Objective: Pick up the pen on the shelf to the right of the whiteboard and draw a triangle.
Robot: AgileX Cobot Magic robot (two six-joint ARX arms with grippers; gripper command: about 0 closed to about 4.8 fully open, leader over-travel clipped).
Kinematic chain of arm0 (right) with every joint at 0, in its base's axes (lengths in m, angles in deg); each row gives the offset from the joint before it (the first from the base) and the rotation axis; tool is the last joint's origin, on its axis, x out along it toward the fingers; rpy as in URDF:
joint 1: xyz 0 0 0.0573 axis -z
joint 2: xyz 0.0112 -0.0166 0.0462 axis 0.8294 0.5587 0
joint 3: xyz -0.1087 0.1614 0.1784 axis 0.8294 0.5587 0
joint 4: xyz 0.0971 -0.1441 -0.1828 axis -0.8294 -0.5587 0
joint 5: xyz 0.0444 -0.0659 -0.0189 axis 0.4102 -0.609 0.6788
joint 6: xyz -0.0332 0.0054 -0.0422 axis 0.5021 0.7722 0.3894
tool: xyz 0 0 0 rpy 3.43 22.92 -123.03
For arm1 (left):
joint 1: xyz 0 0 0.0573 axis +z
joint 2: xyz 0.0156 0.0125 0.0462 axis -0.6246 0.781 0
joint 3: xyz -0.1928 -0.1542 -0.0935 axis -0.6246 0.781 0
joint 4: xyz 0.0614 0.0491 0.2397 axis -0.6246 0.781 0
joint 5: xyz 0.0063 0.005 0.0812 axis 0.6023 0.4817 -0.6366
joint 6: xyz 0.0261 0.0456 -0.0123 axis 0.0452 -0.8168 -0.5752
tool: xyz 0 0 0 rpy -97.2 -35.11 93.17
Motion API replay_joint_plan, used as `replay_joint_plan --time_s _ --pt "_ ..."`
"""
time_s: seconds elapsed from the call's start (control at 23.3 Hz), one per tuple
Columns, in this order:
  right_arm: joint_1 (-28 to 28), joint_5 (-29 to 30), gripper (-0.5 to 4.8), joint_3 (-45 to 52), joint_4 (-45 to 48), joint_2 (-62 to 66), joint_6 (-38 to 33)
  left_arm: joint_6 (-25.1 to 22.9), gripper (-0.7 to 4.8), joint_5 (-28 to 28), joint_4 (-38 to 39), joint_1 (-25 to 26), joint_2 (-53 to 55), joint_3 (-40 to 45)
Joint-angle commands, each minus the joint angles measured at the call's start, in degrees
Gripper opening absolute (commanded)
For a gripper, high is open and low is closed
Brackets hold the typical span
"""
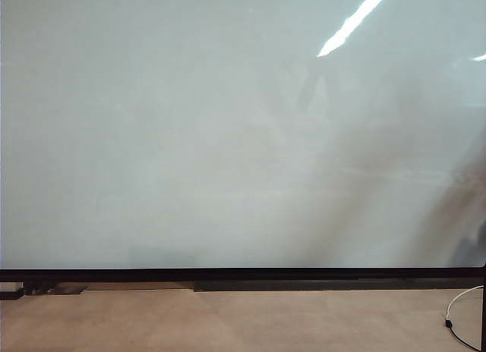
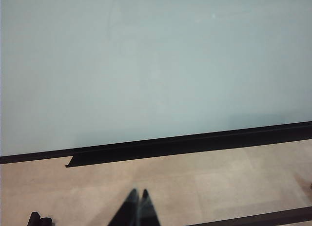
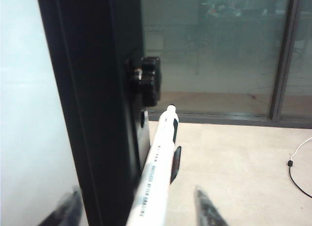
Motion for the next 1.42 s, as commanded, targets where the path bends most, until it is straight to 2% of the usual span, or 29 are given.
replay_joint_plan --time_s 0.04,0.47,1.08,1.42 --pt "0.0 -0.3 2.61 -0.2 0.9 -0.2 -0.2 0.0 -0.05 0.0 -0.3 0.0 0.0 -0.2" --pt "0.0 -1.4 2.59 -0.2 0.9 -0.3 -0.4 0.0 -0.05 0.0 -0.3 0.0 0.0 -0.2" --pt "-0.1 -1.4 2.09 -0.3 0.9 -0.3 -0.4 0.0 -0.05 0.0 -0.3 0.0 0.0 -0.2" --pt "-0.1 -1.4 2.05 -0.3 0.9 -0.3 -0.4 0.0 -0.05 0.0 -0.3 0.0 0.0 -0.2"
